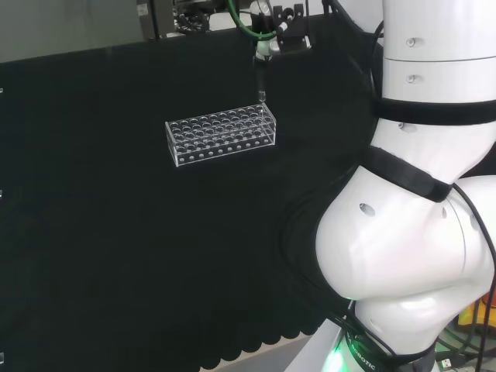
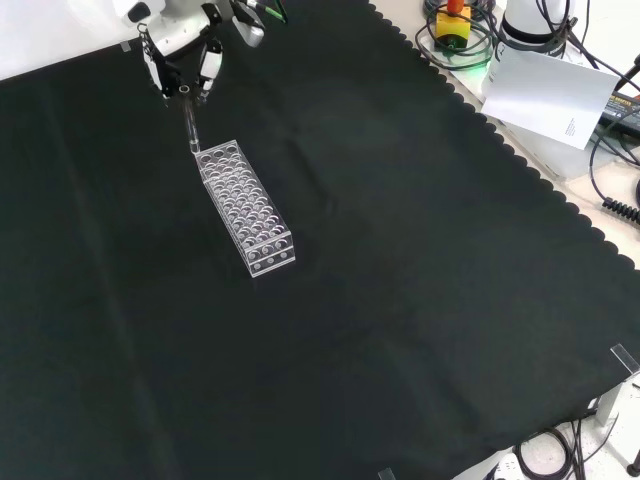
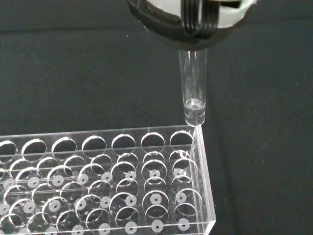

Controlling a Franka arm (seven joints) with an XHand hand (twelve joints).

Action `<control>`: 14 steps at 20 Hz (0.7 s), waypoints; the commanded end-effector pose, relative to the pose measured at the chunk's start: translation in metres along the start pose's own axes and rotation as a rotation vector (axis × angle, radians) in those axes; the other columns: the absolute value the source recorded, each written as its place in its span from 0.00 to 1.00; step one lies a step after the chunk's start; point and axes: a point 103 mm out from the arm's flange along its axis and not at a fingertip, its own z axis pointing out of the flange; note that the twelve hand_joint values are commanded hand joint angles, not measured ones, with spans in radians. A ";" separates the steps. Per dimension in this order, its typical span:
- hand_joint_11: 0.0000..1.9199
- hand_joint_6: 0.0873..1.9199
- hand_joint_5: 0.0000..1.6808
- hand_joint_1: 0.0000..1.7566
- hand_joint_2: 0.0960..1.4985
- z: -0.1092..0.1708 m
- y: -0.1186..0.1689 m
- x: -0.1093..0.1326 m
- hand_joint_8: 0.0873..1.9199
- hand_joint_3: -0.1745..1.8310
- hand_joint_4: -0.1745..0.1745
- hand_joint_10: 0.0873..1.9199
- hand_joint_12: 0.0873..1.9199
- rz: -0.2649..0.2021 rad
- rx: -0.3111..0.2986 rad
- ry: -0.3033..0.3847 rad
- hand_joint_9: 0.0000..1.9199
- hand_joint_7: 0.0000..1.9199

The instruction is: Pick up the test tube.

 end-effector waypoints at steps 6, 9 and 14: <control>0.54 0.00 0.80 0.81 0.63 -0.051 -0.024 -0.004 0.40 0.09 0.00 0.22 0.54 0.000 -0.065 0.027 0.65 0.68; 0.54 0.00 0.80 0.81 0.63 -0.065 -0.036 -0.005 0.40 0.09 0.00 0.22 0.54 -0.015 -0.082 0.010 0.65 0.68; 0.54 0.00 0.80 0.81 0.63 -0.084 -0.058 0.006 0.40 0.09 0.00 0.23 0.54 -0.024 -0.109 0.027 0.65 0.68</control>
